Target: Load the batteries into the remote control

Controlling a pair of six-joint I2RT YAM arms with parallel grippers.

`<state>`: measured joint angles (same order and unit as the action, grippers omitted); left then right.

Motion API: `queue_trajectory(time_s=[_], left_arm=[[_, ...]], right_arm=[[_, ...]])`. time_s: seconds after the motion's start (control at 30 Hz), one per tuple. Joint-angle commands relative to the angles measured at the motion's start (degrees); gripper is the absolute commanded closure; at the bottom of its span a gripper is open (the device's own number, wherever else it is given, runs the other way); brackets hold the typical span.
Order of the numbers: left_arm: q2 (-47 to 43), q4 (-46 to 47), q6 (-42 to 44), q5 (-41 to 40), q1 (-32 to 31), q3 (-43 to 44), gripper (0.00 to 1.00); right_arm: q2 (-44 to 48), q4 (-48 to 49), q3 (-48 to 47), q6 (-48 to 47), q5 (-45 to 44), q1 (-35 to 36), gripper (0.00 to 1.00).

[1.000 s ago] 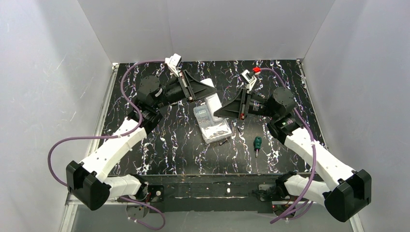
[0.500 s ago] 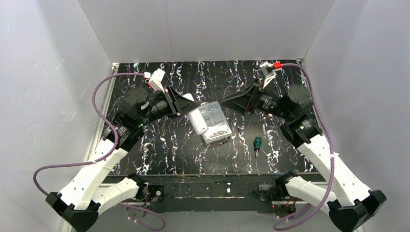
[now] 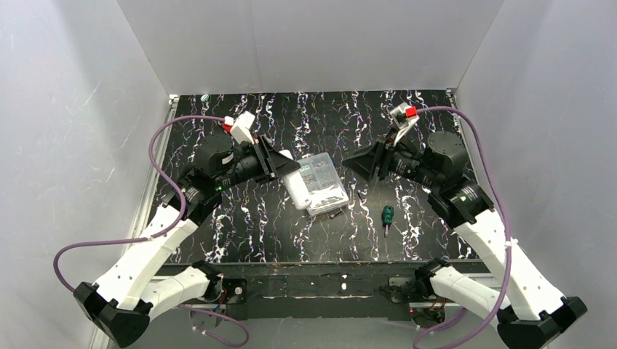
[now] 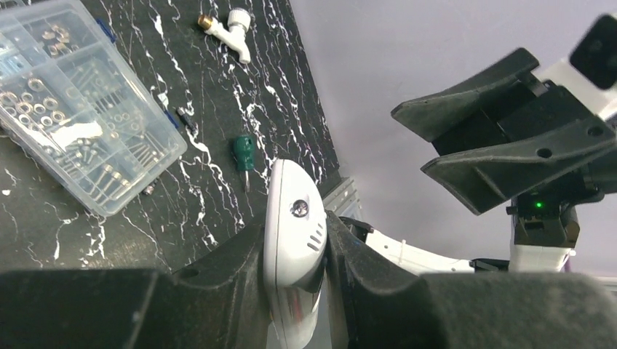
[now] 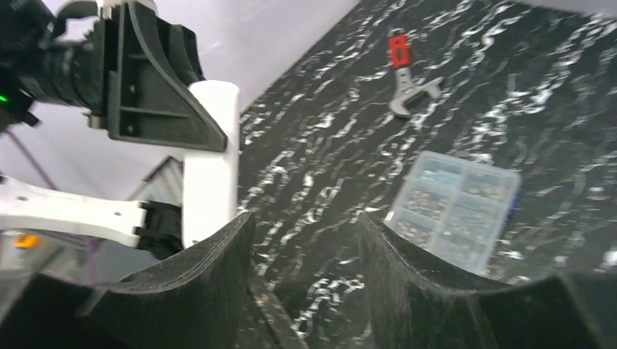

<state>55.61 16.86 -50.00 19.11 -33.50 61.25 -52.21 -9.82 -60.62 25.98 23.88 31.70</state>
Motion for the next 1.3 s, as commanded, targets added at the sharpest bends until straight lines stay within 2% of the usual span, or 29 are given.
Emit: queue_trajectory(time_s=[0.0,0.13,0.27,0.33,0.43,0.63,0.77,0.93,1.0,1.1,1.27], left_arm=[[1.1,0.5,-4.8,3.3,-0.2,2.3,1.00],[3.3,1.3,-8.8,6.6,-0.2,2.8,1.00],[3.7,5.7,-11.9,6.8,-0.2,1.0,1.00],[4.2,4.8,-11.6,7.3,-0.2,1.8,1.00],[4.5,6.1,-11.7,8.0,-0.2,1.8,1.00],[5.8,10.8,-14.1,9.6,-0.2,0.2,1.00],[6.2,17.2,-15.4,10.6,-0.2,-2.9,1.00],[7.8,20.8,-16.2,14.0,-0.2,-3.2,1.00],[8.5,22.0,-17.0,15.5,-0.2,-3.0,1.00],[9.5,23.8,-18.0,17.5,-0.2,-2.7,1.00],[10.9,27.2,-20.5,19.8,-0.2,-2.5,1.00]], right_arm=[[5.2,-5.0,0.4,-18.5,-4.7,-0.2,0.39],[9.6,-4.9,2.3,-31.1,-1.2,-0.2,0.40],[12.9,-7.2,3.2,-44.8,12.3,-0.2,0.41],[13.7,-8.3,2.5,-47.6,18.3,-0.2,0.40],[13.5,-8.1,2.3,-47.7,22.7,0.0,0.36],[10.5,-6.5,1.4,-46.3,21.9,3.1,0.28],[6.5,-14.1,-2.4,-52.4,17.3,8.8,0.28],[6.5,-10.0,-0.8,-55.7,18.8,11.9,0.35],[6.6,-8.6,-0.3,-57.0,20.8,12.1,0.41],[5.7,-10.2,-1.3,-59.7,20.5,12.2,0.47],[4.2,-13.7,-2.8,-62.4,19.7,12.2,0.49]])
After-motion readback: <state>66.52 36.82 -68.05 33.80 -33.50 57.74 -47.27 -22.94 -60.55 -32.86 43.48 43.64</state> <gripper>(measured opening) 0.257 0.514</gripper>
